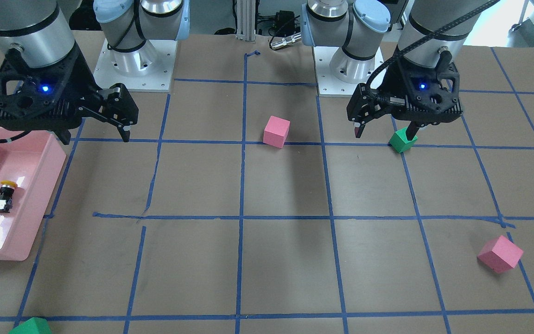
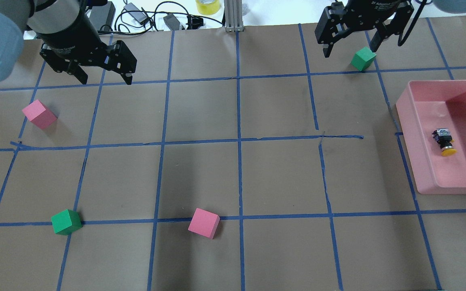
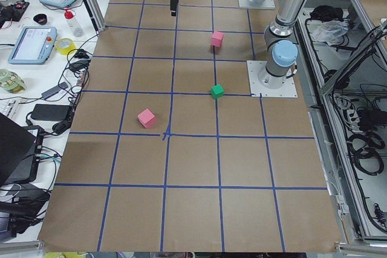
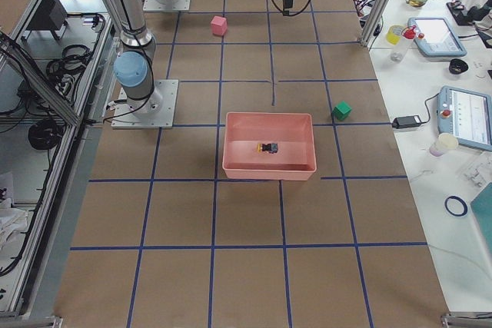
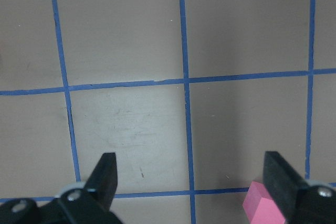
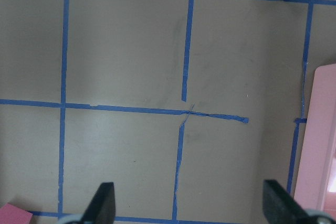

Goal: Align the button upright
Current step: 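Move the right gripper over the pink tray toward the button switch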

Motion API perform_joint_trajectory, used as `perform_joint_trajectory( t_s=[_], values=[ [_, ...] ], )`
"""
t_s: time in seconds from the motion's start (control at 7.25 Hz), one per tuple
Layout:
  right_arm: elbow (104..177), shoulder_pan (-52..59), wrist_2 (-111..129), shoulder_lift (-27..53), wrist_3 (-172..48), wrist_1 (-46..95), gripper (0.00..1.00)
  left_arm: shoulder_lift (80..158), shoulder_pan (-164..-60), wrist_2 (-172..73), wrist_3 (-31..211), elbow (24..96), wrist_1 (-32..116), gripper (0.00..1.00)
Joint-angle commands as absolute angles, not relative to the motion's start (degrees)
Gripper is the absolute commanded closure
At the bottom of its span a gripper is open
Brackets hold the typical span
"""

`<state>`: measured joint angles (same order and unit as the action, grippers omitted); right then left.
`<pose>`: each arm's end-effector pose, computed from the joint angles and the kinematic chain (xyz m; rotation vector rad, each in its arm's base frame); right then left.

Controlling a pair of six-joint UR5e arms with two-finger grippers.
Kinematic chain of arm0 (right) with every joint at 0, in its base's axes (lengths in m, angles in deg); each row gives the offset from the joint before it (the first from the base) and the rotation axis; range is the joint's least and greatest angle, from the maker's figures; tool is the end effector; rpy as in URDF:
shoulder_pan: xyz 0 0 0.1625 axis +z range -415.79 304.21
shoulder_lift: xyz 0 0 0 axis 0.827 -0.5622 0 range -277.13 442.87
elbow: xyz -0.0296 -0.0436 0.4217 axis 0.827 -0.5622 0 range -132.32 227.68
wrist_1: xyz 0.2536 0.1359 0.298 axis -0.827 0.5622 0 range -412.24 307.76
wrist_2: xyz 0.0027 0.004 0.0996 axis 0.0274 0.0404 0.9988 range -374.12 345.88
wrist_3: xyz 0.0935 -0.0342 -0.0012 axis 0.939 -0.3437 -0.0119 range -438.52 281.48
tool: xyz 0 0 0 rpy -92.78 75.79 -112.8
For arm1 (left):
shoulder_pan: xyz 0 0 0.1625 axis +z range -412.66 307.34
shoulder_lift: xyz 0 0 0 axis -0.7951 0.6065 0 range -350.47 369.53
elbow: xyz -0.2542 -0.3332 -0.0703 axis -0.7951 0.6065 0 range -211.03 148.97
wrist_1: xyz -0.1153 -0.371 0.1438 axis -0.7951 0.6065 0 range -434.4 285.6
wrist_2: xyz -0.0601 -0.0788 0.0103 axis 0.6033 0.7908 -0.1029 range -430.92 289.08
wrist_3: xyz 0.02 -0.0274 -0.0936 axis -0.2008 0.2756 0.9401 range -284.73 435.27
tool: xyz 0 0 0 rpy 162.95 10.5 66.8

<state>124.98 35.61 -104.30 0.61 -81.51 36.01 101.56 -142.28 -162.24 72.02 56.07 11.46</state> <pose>0.1465 -0.5496 0.5237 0.1199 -3.1341 0.0880 -0.1276 -0.5161 0.5026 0.0763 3.1120 -0.1348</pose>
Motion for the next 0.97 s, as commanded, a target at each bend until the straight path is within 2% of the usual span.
perform_joint_trajectory(
  t_s=[0.0, 0.83],
  values=[
    [125.37, 35.61, -104.29, 0.61, -81.07, 35.82, 0.0, 101.55, -142.31, -162.24, 72.02, 56.07, 11.46, 0.0],
    [125.2, 35.35, -103.42, 0.61, -81.16, 36.26, 0.0, 101.46, -142.22, -162.16, 71.93, 56.07, 11.46, 0.0]
  ],
)
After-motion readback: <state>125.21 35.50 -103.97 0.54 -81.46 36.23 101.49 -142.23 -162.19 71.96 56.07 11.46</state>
